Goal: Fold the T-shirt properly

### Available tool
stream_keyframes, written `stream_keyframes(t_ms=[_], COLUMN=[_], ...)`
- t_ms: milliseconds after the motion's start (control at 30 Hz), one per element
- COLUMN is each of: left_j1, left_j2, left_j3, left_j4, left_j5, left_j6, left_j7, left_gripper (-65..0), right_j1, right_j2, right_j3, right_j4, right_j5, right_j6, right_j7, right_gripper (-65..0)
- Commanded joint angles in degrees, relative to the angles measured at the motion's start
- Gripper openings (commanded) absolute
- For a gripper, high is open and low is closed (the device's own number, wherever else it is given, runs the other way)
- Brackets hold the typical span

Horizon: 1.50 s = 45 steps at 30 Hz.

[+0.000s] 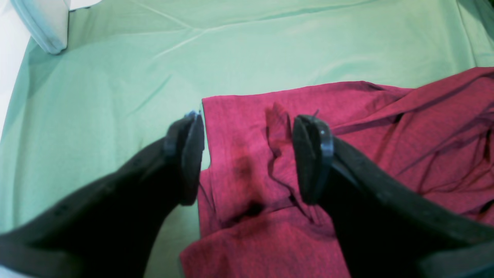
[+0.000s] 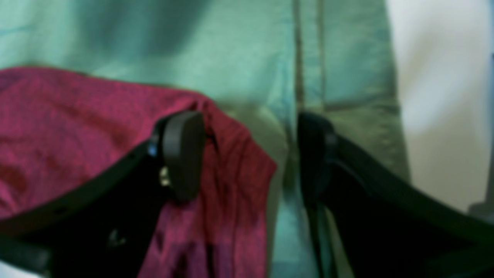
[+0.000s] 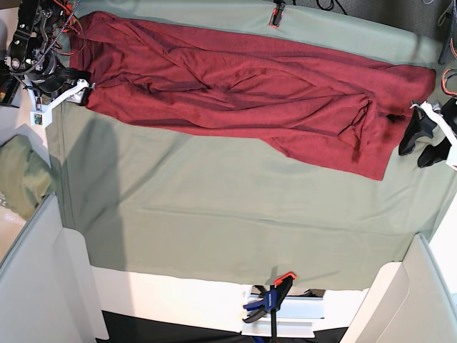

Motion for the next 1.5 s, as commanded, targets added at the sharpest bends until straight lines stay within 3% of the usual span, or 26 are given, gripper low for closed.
stream_keyframes(t_ms=[0, 133, 433, 733, 933, 1033, 1167, 1233, 1467], left_j1=[-0.9, -1.4, -7.6, -8.5, -18.5, -27.1, -36.3, -38.4, -38.6], left_j2=[-1.3, -1.3, -1.6, -2.3, -2.8, -2.3, -2.0, -1.9, 0.5], left_j3=[-0.5, -0.5, -0.2, 1.2, 10.3, 14.5, 19.1, 21.3, 24.0], left_j4=[0.8, -0.1, -7.1, -7.9, -19.4, -30.6, -43.2, -46.2, -46.8], left_j5=[-0.9, 0.9, 1.2, 2.2, 4.4, 5.5, 3.5, 2.1, 1.2], left_j6=[-0.7, -0.3, -0.3, 0.0, 1.8, 5.1, 5.0, 3.4, 3.1], left_j7=[-1.5, -2.2, -2.3, -2.3, -4.8, -6.2, -5.4, -4.4, 0.3], left_gripper=[-25.4, -22.0, -22.0, -22.0, -21.2, -21.2, -21.2, -21.2, -21.2], right_j1=[0.7, 0.7, 0.7, 0.7, 0.6, 0.0, -1.1, -1.3, -1.3], right_j2=[0.7, 0.7, 0.7, 0.7, 0.7, 0.7, 0.6, 0.7, 0.7], right_j3=[0.3, 0.3, 0.3, 0.4, 0.4, 0.4, 0.4, 0.4, 0.4], right_j4=[0.5, 1.4, 4.7, 8.9, 8.8, 8.8, 8.8, 8.8, 8.8], right_j5=[0.9, 1.6, 1.6, 1.1, 1.6, 1.6, 1.6, 1.5, 1.6], right_j6=[1.0, 1.6, 1.6, 1.6, 1.6, 1.6, 1.6, 1.6, 1.6], right_j7=[0.2, 0.0, -2.6, -4.3, -4.3, -4.3, -4.3, -4.2, -4.2], right_gripper=[-27.7, -27.7, -27.7, -27.7, -27.7, -27.7, -27.7, -27.7, -27.7])
